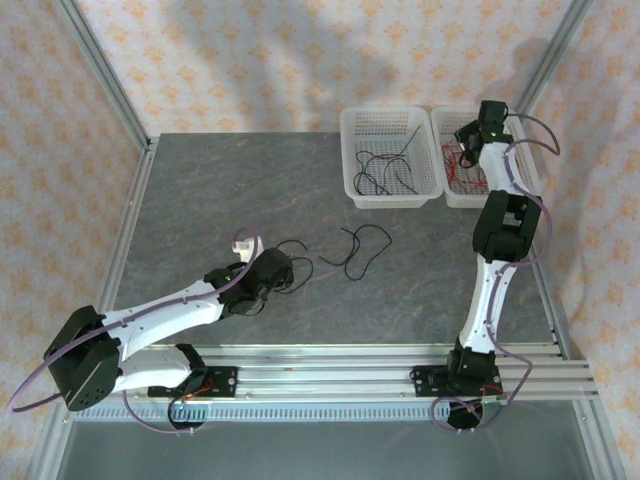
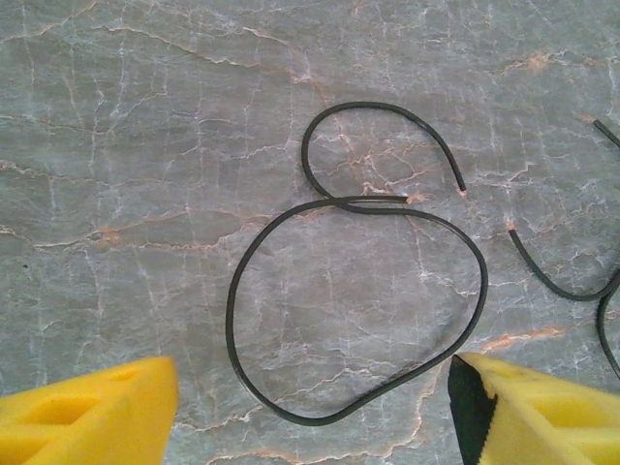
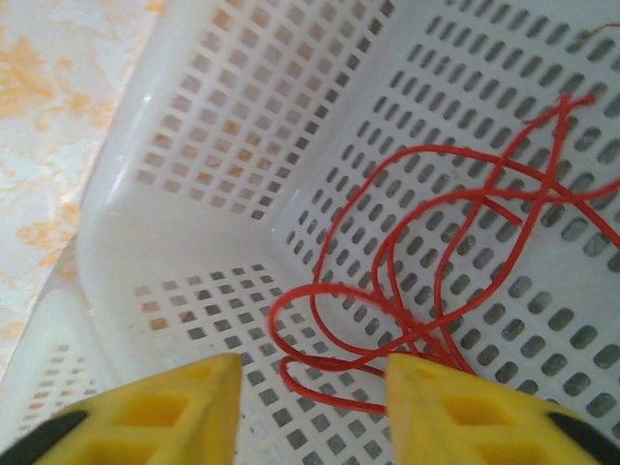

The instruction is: Untangle the cables

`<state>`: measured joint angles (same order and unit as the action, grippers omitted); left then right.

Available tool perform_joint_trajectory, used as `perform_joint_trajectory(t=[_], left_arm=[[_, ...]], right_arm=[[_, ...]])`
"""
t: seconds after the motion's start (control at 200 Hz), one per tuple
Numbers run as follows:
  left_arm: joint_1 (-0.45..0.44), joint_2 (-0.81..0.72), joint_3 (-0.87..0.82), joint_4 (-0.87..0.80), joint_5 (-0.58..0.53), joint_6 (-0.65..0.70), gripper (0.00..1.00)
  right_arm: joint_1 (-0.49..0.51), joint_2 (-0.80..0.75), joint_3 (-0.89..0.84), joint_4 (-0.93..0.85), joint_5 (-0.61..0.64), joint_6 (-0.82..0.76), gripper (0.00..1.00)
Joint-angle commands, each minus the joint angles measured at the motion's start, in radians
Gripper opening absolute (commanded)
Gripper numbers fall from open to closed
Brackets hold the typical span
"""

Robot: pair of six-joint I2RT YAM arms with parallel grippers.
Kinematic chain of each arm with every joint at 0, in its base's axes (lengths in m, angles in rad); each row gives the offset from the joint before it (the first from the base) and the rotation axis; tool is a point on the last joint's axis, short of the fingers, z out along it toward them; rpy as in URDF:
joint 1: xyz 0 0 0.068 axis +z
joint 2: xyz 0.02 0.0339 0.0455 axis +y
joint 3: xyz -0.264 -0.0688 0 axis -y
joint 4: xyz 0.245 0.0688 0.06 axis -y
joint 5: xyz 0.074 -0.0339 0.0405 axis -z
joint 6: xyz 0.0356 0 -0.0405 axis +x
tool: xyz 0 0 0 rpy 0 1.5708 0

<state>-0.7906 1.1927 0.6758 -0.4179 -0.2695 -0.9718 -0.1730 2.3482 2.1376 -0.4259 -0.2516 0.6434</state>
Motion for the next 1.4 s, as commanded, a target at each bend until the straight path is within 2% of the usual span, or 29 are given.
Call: perform_joint_trajectory(t=[0.0, 0.15, 0.355, 0.606, 0.746, 1.071, 1.191, 1.256, 1.311, 1.397], left_arm=[[-0.005, 0.019, 0.029, -0.076, -0.004, -0.01, 0.75], [-0.005, 0.051, 0.034, -0.094, 0.019, -0.016, 0.75], [-0.005, 0.095, 0.03, -0.088, 0.044, -0.02, 0.72], [0.002, 0.181, 0.03, -0.043, 0.04, -0.006, 0.68], [0.021, 0.24, 0.033, -0.023, 0.048, 0.007, 0.6], [0.04, 0.307, 0.021, 0.037, 0.02, 0.007, 0.54], [0.061, 0.318, 0.015, 0.085, -0.003, 0.018, 0.46], [0.076, 0.322, 0.013, 0.105, -0.024, 0.027, 0.37], [0.093, 0.323, 0.012, 0.111, -0.045, 0.036, 0.26], [0.118, 0.309, 0.018, 0.103, -0.078, 0.05, 0.04]], right_arm=[[0.002, -0.037, 0.053, -0.079, -0.007, -0.041, 0.5], [0.001, -0.076, 0.056, -0.137, -0.012, -0.066, 0.62], [0.001, -0.212, -0.048, -0.124, -0.053, -0.094, 0.65], [0.0, -0.537, -0.401, 0.029, -0.069, -0.124, 0.64], [0.0, -0.708, -0.609, 0.108, -0.089, -0.135, 0.65], [0.002, -0.997, -0.969, 0.21, -0.175, -0.124, 0.64], [0.028, -1.114, -1.1, 0.228, -0.217, -0.119, 0.63], [0.08, -1.177, -1.159, 0.214, -0.206, -0.123, 0.63], [0.141, -1.244, -1.209, 0.206, -0.194, -0.116, 0.63], [0.245, -1.332, -1.29, 0.211, -0.176, -0.09, 0.63]])
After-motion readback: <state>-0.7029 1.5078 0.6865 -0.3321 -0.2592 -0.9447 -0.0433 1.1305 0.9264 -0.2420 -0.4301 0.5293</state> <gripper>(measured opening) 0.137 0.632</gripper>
